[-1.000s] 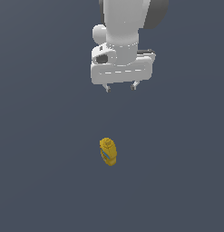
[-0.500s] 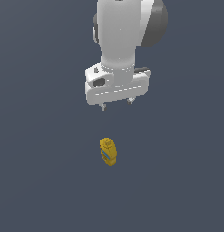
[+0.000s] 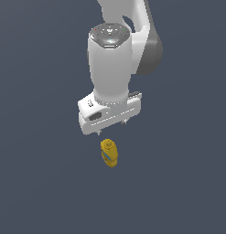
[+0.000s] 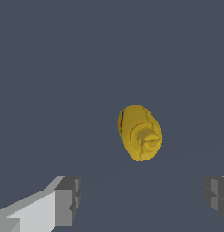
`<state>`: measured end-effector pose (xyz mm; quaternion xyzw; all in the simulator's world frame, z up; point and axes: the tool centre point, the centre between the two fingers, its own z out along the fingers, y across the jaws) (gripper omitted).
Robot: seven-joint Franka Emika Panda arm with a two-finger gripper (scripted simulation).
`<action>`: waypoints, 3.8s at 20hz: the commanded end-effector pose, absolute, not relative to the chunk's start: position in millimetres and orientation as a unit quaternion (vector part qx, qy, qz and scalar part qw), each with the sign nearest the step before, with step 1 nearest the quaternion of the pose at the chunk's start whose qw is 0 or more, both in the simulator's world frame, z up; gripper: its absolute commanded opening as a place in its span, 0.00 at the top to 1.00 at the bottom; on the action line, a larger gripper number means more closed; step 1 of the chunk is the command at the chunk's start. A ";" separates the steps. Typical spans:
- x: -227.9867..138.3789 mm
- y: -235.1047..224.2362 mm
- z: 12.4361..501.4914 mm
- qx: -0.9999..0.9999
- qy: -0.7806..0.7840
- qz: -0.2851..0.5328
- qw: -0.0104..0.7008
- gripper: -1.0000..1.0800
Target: Pick up the object and move it to a goal position.
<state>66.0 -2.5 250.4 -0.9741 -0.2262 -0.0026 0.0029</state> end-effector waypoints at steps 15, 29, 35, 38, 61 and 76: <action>92.4 -15.8 219.4 -0.962 -0.274 0.000 0.000 0.04; 92.3 -16.1 170.0 -0.961 -0.276 0.000 0.000 0.04; 93.4 -16.1 170.3 -0.961 -0.276 0.000 0.000 1.00; 93.4 -16.1 170.3 -0.961 -0.276 0.000 0.000 1.00; 61.0 -16.0 239.3 -0.961 -0.276 0.000 0.000 1.00; -11.2 -15.8 399.7 -0.961 -0.276 0.000 0.000 1.00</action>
